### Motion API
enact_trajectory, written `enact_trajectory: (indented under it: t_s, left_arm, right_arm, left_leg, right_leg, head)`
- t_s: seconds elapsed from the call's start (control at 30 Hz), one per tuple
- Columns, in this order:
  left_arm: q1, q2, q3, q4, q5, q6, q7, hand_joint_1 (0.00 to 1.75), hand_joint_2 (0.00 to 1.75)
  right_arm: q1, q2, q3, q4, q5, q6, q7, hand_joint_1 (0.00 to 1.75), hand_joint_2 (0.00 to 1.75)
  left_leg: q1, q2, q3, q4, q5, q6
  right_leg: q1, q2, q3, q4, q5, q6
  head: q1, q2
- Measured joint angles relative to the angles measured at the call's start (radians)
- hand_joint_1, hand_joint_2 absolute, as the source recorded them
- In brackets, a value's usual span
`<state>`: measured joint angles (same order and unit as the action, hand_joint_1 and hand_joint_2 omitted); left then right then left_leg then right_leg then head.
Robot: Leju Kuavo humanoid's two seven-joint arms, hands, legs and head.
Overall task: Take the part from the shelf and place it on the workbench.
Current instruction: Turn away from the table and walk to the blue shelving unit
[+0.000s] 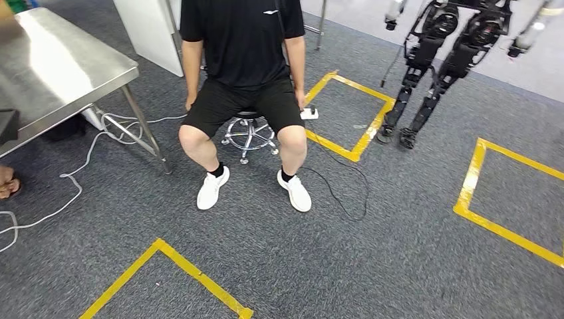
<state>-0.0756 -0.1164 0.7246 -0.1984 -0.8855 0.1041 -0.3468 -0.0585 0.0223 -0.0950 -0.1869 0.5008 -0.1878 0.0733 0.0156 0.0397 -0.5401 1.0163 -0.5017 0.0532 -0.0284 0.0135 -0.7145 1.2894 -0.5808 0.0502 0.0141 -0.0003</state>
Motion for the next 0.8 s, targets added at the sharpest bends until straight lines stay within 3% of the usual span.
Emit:
enact_trajectory:
  t_s: [0.03, 0.07, 0.1, 0.17, 0.2, 0.23, 0.27, 0.33, 0.4, 0.47, 0.5, 0.53, 0.57, 0.63, 0.67, 0.7, 0.73, 0.77, 0.8]
  left_arm:
    - [-0.002, -0.001, 0.001, 0.0, 0.0, 0.001, -0.001, 0.0, 0.0]
    - [-0.005, -0.002, 0.001, 0.0, 0.0, 0.001, -0.001, 0.0, 0.0]
    - [-0.009, -0.002, 0.002, 0.0, 0.0, 0.002, 0.0, 0.0, 0.0]
    - [-0.015, -0.004, 0.002, 0.0, 0.0, 0.003, 0.002, 0.0, 0.0]
    - [-0.019, -0.004, 0.002, 0.0, 0.0, 0.004, 0.004, 0.0, 0.0]
    - [-0.023, -0.005, 0.002, 0.0, 0.0, 0.006, 0.006, 0.0, 0.0]
    - [-0.027, -0.006, 0.002, -0.001, 0.0, 0.007, 0.008, 0.0, 0.0]
    - [-0.033, -0.008, 0.002, -0.001, 0.0, 0.01, 0.009, 0.0, 0.0]
    - [-0.03, -0.009, 0.003, -0.001, 0.001, 0.011, 0.009, 0.0, 0.0]
    - [-0.025, -0.009, 0.004, -0.001, 0.003, 0.011, 0.009, 0.0, 0.0]
    - [-0.023, -0.009, 0.004, -0.001, 0.004, 0.012, 0.009, 0.0, 0.0]
    - [-0.022, -0.009, 0.005, -0.001, 0.004, 0.013, 0.008, 0.0, 0.0]
    - [-0.022, -0.009, 0.005, -0.001, 0.004, 0.015, 0.008, 0.0, 0.0]
    - [-0.021, -0.008, 0.006, -0.001, 0.005, 0.019, 0.008, 0.0, 0.0]
    - [-0.02, -0.008, 0.006, 0.0, 0.005, 0.021, 0.007, 0.0, 0.0]
    - [-0.02, -0.008, 0.006, 0.0, 0.005, 0.022, 0.007, 0.0, 0.0]
    - [-0.019, -0.008, 0.006, 0.0, 0.004, 0.023, 0.006, 0.0, 0.0]
    - [-0.02, -0.008, 0.006, 0.0, 0.004, 0.024, 0.006, 0.0, 0.0]
    - [-0.021, -0.008, 0.006, 0.0, 0.004, 0.025, 0.006, 0.0, 0.0]
  right_arm:
    - [-0.001, -0.001, 0.0, 0.0, 0.001, 0.002, 0.003, 0.0, 0.0]
    - [-0.002, -0.001, 0.0, 0.0, 0.002, 0.003, 0.005, 0.0, 0.0]
    - [-0.004, -0.002, 0.0, 0.0, 0.004, 0.004, 0.006, 0.0, 0.0]
    - [-0.011, -0.002, 0.0, 0.0, 0.008, 0.004, 0.006, 0.0, 0.0]
    - [-0.014, -0.002, 0.0, -0.001, 0.011, 0.005, 0.006, 0.0, 0.0]
    - [-0.016, -0.002, 0.0, -0.001, 0.014, 0.005, 0.006, 0.0, 0.0]
    - [-0.017, -0.002, 0.0, -0.001, 0.016, 0.005, 0.007, 0.0, 0.0]
    - [-0.018, -0.001, 0.0, -0.001, 0.021, 0.006, 0.01, 0.0, 0.0]
    - [-0.022, 0.0, 0.0, -0.001, 0.026, 0.008, 0.013, 0.0, 0.0]
    - [-0.024, 0.001, 0.0, -0.001, 0.031, 0.01, 0.014, 0.0, 0.0]
    - [-0.024, 0.002, 0.0, -0.001, 0.032, 0.01, 0.015, 0.0, 0.0]
    - [-0.023, 0.002, 0.0, -0.001, 0.034, 0.01, 0.015, 0.0, 0.0]
    - [-0.023, 0.002, 0.0, -0.001, 0.035, 0.01, 0.015, 0.0, 0.0]
    - [-0.025, 0.002, 0.0, -0.001, 0.038, 0.01, 0.015, 0.0, 0.0]
    - [-0.027, 0.002, 0.0, -0.001, 0.039, 0.01, 0.016, 0.0, 0.0]
    - [-0.029, 0.002, 0.0, -0.001, 0.04, 0.01, 0.016, 0.0, 0.0]
    - [-0.03, 0.003, 0.0, -0.001, 0.041, 0.01, 0.016, 0.0, 0.0]
    - [-0.029, 0.003, 0.0, -0.001, 0.041, 0.01, 0.016, 0.0, 0.0]
    - [-0.027, 0.002, 0.0, -0.001, 0.042, 0.01, 0.017, 0.0, 0.0]
  left_leg:
    - [-0.002, 0.014, -0.001, 0.0, 0.0, 0.0]
    - [-0.003, 0.026, 0.0, 0.0, 0.0, 0.0]
    - [-0.004, 0.038, 0.001, 0.0, 0.0, -0.001]
    - [-0.01, 0.058, 0.006, 0.002, -0.002, -0.009]
    - [-0.012, 0.068, 0.009, 0.002, -0.004, -0.014]
    - [-0.013, 0.077, 0.012, 0.0, -0.005, -0.021]
    - [-0.011, 0.083, 0.015, -0.001, -0.006, -0.027]
    - [-0.005, 0.049, 0.008, 0.022, -0.028, -0.04]
    - [0.0, -0.013, -0.036, 0.121, -0.09, -0.048]
    - [0.003, -0.038, -0.097, 0.251, -0.146, -0.053]
    - [0.006, -0.041, -0.114, 0.283, -0.148, -0.056]
    - [0.009, -0.042, -0.113, 0.277, -0.13, -0.059]
    - [0.015, -0.046, -0.096, 0.234, -0.096, -0.062]
    - [0.028, -0.089, -0.044, 0.106, -0.026, -0.069]
    - [0.032, -0.112, -0.027, 0.06, -0.01, -0.07]
    - [0.032, -0.128, -0.019, 0.037, -0.005, -0.067]
    - [0.028, -0.129, -0.019, 0.031, -0.008, -0.061]
    - [0.023, -0.117, -0.021, 0.031, -0.006, -0.052]
    - [0.021, -0.104, -0.019, 0.026, -0.001, -0.042]
  right_leg:
    - [0.0, -0.004, 0.02, -0.022, 0.009, 0.006]
    - [0.001, -0.014, 0.061, -0.08, 0.028, 0.012]
    - [0.004, -0.039, 0.109, -0.157, 0.048, 0.013]
    - [0.016, -0.084, 0.17, -0.264, 0.08, 0.003]
    - [0.022, -0.095, 0.177, -0.283, 0.086, -0.005]
    - [0.027, -0.087, 0.174, -0.284, 0.09, -0.012]
    - [0.022, -0.075, 0.175, -0.287, 0.094, -0.021]
    - [0.009, -0.055, 0.18, -0.296, 0.104, -0.037]
    - [0.0, -0.033, 0.179, -0.299, 0.113, -0.052]
    - [0.002, -0.007, 0.174, -0.299, 0.117, -0.058]
    - [0.002, 0.006, 0.174, -0.299, 0.118, -0.058]
    - [0.001, 0.02, 0.174, -0.297, 0.118, -0.057]
    - [-0.001, 0.034, 0.175, -0.295, 0.117, -0.057]
    - [0.0, 0.06, 0.169, -0.282, 0.113, -0.049]
    - [0.002, 0.072, 0.161, -0.275, 0.111, -0.041]
    - [0.004, 0.083, 0.152, -0.269, 0.11, -0.032]
    - [0.005, 0.095, 0.141, -0.267, 0.112, -0.021]
    - [0.004, 0.107, 0.134, -0.27, 0.115, -0.011]
    - [0.003, 0.103, 0.128, -0.266, 0.116, -0.004]
  head:
    - [0.0, 0.0]
    - [0.0, 0.0]
    - [0.001, 0.0]
    - [0.0, 0.0]
    - [-0.001, 0.0]
    - [-0.001, 0.0]
    - [-0.002, 0.0]
    - [-0.004, 0.0]
    - [-0.008, 0.0]
    - [-0.009, 0.0]
    - [-0.009, 0.0]
    - [-0.01, 0.0]
    - [-0.01, 0.0]
    - [-0.01, 0.0]
    - [-0.009, 0.0]
    - [-0.009, 0.0]
    - [-0.008, 0.0]
    - [-0.006, 0.0]
    - [-0.006, 0.0]
